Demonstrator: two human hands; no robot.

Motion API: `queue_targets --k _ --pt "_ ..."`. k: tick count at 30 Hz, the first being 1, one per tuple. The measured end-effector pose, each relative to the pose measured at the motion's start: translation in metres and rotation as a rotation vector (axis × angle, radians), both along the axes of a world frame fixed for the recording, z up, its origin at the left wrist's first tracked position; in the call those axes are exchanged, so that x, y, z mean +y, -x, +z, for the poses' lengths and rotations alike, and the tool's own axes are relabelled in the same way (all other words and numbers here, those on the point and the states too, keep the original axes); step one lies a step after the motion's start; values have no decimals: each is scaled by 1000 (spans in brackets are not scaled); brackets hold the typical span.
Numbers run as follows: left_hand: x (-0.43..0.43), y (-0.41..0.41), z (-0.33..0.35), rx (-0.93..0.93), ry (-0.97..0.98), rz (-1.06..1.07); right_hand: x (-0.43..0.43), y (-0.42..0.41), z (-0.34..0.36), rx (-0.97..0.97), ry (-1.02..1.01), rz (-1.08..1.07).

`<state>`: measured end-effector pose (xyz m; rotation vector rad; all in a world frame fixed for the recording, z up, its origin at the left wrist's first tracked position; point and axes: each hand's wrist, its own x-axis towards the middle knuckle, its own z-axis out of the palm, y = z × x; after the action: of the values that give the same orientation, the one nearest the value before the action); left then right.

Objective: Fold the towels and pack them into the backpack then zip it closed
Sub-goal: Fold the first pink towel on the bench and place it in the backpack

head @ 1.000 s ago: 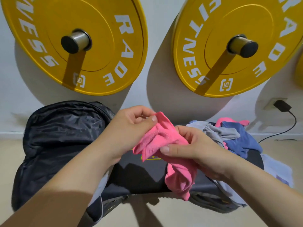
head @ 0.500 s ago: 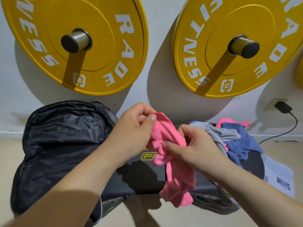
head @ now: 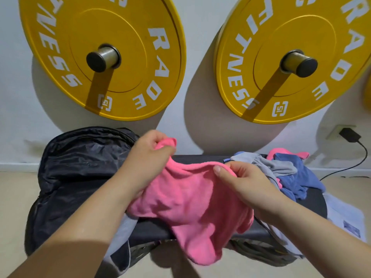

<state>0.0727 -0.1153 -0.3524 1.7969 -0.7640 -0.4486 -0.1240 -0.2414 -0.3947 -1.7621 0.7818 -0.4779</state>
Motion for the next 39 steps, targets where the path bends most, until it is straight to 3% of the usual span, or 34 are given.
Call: queue_targets --k 3,6,13,16,20,22,24,29,33,35,37,39 --pt "1 17 0 -15 -53 -258 7 -4 15 -41 203 -85" --pt "-1 33 -3 -110 -72 -418 15 -3 28 -76 148 -23" --pt "-7 43 -10 -161 -44 -451 4 -1 24 -117 81 124" --pt "-9 35 -8 -188 12 -311 -8 4 16 -131 -34 152" --pt "-8 11 1 -123 158 109 -27 16 -6 141 -255 302" --pt "-4 -3 2 -74 188 291 -33 23 -20 232 -237 326" --pt "-1 -15 -3 -39 157 323 -36 26 -29 279 -206 295" --pt "-3 -13 -37 -220 -200 27 -35 15 -25 107 -107 -12" --pt "-7 -2 -48 -230 -433 -142 -22 6 -12 118 36 -63" --pt "-9 3 -41 -299 -352 -154 -11 6 -3 164 110 -50" --pt "-11 16 -29 -225 -148 -199 -3 4 6 144 100 27" --pt "-12 32 -24 -142 -81 -329 1 2 10 105 63 135"
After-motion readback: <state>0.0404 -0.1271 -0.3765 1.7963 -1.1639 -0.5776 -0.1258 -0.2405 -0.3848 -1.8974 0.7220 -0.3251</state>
